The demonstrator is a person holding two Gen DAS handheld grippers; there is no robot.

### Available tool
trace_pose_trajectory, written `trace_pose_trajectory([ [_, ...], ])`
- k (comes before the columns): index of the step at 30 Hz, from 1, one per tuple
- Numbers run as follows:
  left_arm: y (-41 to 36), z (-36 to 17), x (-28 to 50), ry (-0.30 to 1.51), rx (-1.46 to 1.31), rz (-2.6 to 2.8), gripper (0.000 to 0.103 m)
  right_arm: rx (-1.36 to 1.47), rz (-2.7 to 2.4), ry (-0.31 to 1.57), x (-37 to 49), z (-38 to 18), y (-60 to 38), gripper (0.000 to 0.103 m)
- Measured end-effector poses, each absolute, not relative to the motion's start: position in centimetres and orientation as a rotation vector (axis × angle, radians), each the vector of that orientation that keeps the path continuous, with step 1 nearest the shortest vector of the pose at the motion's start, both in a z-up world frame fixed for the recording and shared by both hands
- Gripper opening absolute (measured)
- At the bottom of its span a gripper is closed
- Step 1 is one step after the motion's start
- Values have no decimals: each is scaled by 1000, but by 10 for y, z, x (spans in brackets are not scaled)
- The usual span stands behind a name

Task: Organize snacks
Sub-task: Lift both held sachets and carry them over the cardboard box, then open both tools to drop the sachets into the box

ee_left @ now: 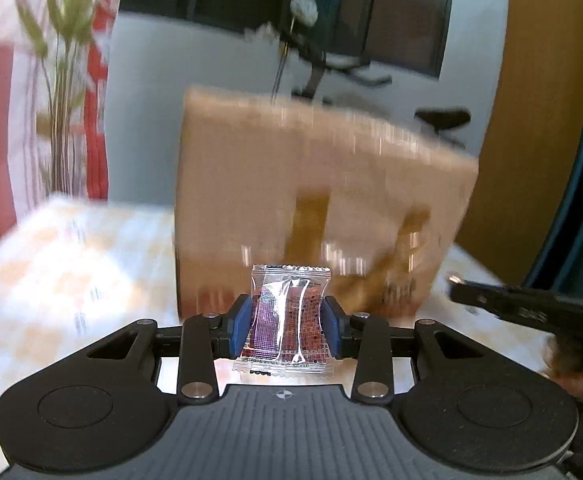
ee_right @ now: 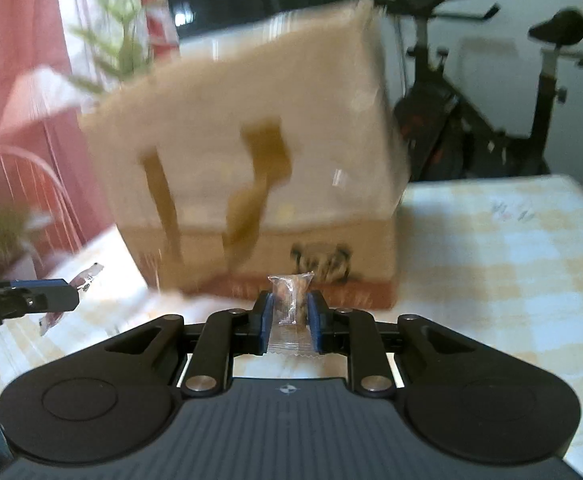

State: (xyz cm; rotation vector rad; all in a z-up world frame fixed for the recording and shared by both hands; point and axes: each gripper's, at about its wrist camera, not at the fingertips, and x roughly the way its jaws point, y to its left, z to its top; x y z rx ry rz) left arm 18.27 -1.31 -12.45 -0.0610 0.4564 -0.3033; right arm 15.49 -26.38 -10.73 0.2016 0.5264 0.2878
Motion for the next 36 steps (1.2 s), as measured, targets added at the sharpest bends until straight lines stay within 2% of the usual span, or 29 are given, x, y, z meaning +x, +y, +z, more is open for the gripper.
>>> trace_pose_trajectory([
  [5, -15, -69, 196, 290, -45, -329, 40, 185, 272, 379, 147, -57, -272, 21],
  [9, -25, -32, 220, 225, -35, -390, 41, 194, 311, 279, 161, -15, -266, 21],
  [14, -43, -14, 279, 260, -25, -397, 41, 234, 371, 289, 222, 18, -244, 21],
  [20, -49, -26, 330, 372, 43, -317, 41, 149, 324, 416, 280, 5, -215, 21],
  [21, -47, -29, 333, 381, 43, -312, 42, 148, 313, 434, 284, -1, -213, 21],
  [23, -42, -32, 337, 399, 34, -310, 56, 138, 288, 466, 290, -10, -211, 23],
  [24, -41, -33, 337, 405, 41, -302, 70, 131, 274, 472, 288, -12, -212, 26],
  [26, -39, -35, 333, 394, 66, -279, 81, 131, 260, 467, 284, -15, -216, 49],
  [30, -29, -31, 323, 413, 59, -240, 86, 139, 232, 442, 273, -8, -223, 67],
  [32, -26, -26, 316, 417, 50, -253, 87, 133, 213, 427, 265, -2, -225, 83],
  [36, -23, -16, 291, 377, 54, -251, 97, 135, 203, 402, 247, 12, -227, 97],
])
